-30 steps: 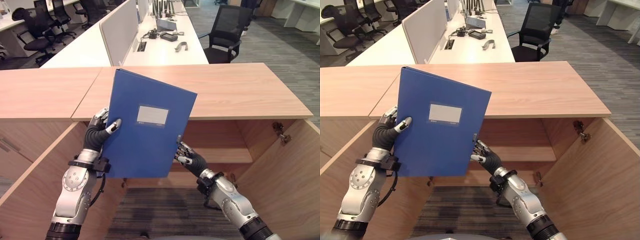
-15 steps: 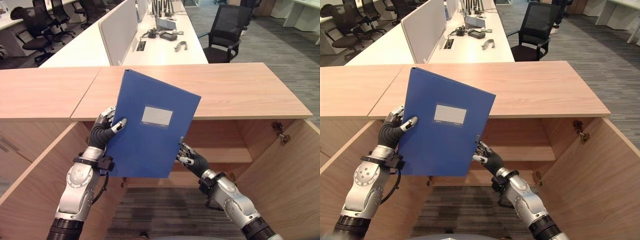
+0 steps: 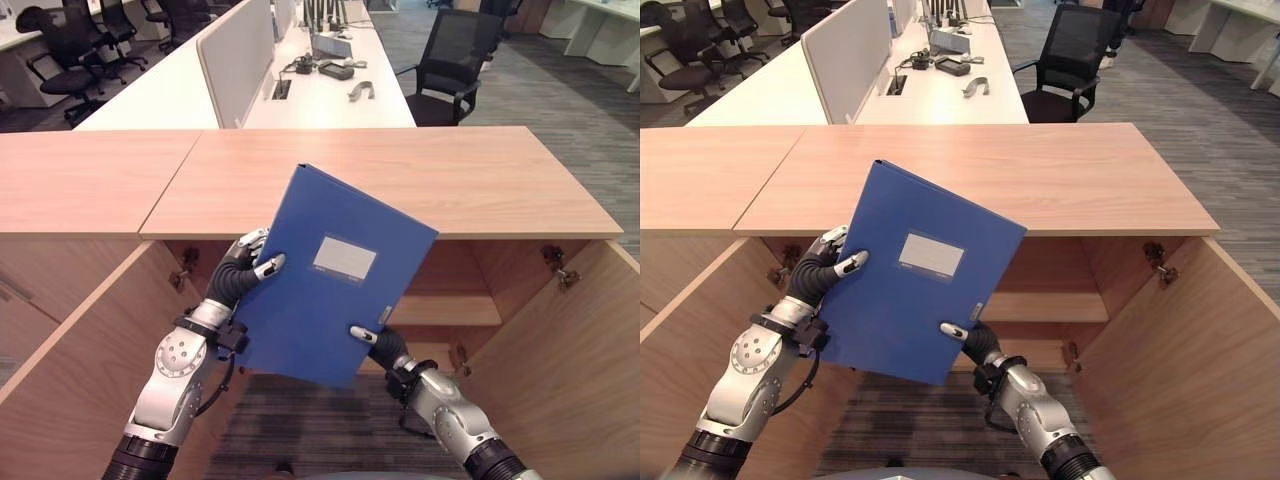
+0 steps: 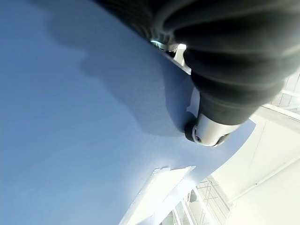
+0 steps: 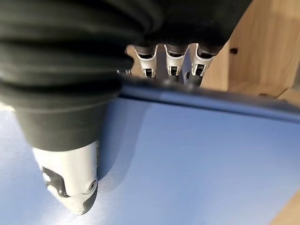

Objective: Put the empty folder in the office cabinet

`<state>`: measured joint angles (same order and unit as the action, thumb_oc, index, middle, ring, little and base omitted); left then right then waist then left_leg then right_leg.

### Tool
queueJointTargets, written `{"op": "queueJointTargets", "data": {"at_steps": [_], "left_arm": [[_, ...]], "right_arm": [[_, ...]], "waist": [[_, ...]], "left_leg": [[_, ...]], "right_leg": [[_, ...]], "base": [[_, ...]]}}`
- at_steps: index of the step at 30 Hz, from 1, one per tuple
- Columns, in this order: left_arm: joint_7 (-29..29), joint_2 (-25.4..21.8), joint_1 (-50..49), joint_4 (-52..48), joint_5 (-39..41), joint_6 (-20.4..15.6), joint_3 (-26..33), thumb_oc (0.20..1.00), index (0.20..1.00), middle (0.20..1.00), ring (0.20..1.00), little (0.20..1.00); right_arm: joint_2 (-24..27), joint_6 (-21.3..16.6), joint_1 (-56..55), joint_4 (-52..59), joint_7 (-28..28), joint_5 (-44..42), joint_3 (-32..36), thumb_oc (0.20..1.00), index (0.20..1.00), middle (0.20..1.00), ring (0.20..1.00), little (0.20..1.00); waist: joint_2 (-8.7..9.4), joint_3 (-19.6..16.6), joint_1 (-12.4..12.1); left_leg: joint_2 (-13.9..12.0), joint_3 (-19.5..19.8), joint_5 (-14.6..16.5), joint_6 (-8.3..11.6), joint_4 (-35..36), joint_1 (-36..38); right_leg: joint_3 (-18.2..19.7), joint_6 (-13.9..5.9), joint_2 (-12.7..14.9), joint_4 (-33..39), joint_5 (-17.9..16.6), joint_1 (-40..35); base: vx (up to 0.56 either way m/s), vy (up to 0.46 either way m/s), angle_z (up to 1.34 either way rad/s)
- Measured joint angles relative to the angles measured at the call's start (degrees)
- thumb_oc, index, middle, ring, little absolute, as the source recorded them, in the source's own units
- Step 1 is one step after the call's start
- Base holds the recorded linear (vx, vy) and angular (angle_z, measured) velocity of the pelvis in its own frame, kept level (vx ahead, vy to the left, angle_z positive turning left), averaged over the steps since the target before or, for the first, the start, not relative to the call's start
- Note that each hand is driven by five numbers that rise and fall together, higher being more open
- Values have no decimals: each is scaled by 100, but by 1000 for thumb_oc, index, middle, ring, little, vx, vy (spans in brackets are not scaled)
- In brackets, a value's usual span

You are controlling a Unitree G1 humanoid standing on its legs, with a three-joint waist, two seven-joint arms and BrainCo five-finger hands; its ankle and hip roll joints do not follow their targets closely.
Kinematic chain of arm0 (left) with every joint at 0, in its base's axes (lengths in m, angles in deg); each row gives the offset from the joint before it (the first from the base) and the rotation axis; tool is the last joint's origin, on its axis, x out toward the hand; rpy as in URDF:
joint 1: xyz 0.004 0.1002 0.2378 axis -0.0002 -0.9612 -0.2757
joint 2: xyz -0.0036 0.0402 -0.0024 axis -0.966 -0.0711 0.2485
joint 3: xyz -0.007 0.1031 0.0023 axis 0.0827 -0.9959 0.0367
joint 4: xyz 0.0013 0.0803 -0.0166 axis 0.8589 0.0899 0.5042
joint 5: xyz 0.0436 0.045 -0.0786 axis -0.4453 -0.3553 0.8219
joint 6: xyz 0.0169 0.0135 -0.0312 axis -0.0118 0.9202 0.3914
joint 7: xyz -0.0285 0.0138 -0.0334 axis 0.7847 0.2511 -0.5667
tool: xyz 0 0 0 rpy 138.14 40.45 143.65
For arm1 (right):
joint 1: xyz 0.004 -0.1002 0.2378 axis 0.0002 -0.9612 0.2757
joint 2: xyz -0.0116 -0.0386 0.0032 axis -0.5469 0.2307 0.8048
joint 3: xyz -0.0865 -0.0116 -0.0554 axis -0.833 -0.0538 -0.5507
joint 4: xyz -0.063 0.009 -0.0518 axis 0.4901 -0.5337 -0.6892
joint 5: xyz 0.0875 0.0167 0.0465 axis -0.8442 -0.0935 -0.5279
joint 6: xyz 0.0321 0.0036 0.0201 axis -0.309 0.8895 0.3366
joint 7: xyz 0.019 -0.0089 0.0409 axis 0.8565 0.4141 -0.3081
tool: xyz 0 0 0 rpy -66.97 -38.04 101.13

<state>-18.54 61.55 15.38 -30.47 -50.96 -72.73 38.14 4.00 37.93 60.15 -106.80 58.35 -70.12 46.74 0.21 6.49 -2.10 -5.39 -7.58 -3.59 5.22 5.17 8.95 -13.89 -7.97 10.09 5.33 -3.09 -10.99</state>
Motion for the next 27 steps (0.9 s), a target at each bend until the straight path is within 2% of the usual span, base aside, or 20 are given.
{"op": "queueJointTargets", "data": {"at_steps": [19,27], "left_arm": [[138,1,-2,5,101,44,18,200,200,200,200,200],[168,17,-57,288,102,51,86,200,200,200,200,200]], "right_arm": [[-74,-45,185,-54,321,-10,43,1000,1000,1000,1000,1000],[51,-85,288,661,338,-246,305,1000,1000,1000,1000,1000]], "waist": [[-3,1,-18],[-27,12,-34]], "left_leg": [[1,14,0,-1,0,0],[1,13,0,-1,0,1]], "right_leg": [[-12,1,0,-1,0,-8],[-11,1,0,-1,0,-8]], "base": [[0,0,0],[0,0,0]]}}
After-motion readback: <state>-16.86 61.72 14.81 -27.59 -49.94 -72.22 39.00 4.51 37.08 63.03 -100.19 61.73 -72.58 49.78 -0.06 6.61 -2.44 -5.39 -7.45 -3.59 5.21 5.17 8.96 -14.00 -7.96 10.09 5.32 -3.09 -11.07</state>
